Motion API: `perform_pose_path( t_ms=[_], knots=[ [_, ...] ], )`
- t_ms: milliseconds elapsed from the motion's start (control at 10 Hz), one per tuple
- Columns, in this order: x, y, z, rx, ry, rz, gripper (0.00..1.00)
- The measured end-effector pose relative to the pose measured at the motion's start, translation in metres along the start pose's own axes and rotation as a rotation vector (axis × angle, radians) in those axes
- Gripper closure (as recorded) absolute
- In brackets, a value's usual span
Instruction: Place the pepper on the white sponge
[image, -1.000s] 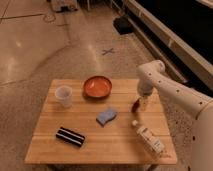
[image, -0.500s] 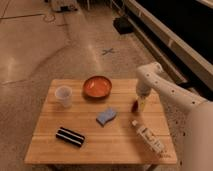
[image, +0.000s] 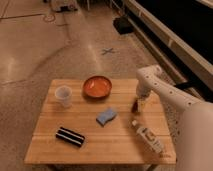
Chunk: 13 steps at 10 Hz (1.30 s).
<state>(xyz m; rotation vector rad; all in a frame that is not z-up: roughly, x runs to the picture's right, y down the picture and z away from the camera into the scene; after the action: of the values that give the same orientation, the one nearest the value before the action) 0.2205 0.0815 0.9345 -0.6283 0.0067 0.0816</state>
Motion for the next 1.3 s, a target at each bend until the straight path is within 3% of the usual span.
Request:
perform_pose_path(
  t_ms=[200,600,800,1200,1300],
  knots=[
    [-0.002,-0.001,0.004,-0.002,0.001,0.002,0.24],
    [-0.002,0.003,0.013,-0.006,0.008,0.007,0.63],
    [-0.003,0.003,0.015,-0.006,0.011,0.008,0.64],
    [-0.003,0.006,0.013,-0.009,0.015,0.003,0.94],
    [-0.009,0.009,0.008,-0.005,0.014,-0.009,0.94]
  ],
)
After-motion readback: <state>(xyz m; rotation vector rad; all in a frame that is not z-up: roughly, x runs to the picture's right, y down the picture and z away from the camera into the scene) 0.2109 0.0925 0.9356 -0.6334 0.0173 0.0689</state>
